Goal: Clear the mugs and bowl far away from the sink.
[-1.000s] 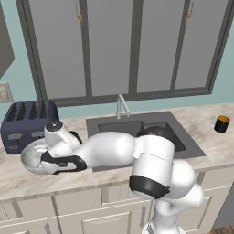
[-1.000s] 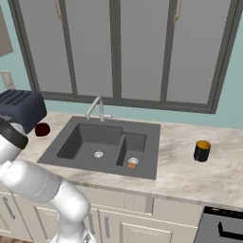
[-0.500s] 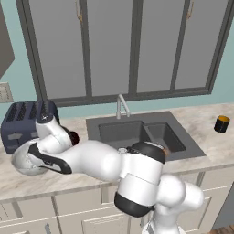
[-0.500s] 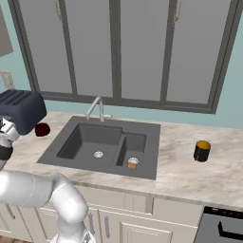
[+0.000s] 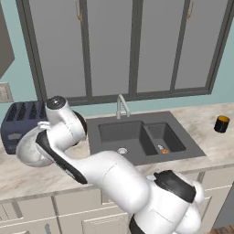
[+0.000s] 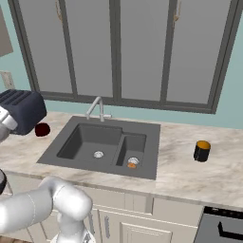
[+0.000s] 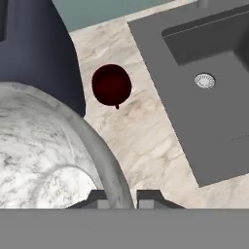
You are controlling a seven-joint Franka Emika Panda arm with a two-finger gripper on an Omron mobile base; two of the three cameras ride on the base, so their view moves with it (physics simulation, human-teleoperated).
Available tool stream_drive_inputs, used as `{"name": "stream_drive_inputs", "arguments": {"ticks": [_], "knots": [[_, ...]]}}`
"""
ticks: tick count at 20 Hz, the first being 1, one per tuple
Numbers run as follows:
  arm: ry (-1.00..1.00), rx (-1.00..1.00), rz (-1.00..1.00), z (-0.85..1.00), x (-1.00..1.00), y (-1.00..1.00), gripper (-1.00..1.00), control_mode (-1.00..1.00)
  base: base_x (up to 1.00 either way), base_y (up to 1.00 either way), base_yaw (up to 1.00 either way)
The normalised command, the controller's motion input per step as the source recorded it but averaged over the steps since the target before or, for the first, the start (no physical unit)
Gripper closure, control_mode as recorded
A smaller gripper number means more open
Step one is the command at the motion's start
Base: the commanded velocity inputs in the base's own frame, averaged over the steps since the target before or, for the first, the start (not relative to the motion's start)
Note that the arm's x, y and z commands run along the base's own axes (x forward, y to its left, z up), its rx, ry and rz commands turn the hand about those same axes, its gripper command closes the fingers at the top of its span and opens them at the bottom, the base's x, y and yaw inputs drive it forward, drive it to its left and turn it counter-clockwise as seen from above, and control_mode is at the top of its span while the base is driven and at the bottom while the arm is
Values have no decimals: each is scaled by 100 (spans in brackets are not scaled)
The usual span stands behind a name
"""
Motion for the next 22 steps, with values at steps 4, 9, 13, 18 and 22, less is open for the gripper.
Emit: {"name": "stream_drive_inputs", "arguments": {"ticks": [4,9,13,18,22], "knots": [[-33,3,-18,67,-63,-100,100,-100,0,0,0],[-27,4,-23,62,-52,-100,100,-100,0,0,0],[-14,16,-38,96,-19,-100,100,-100,0,0,0],[-14,19,-43,100,-2,-100,100,-100,0,0,0],[-5,14,-40,59,0,-74,100,100,0,-24,-15]]}}
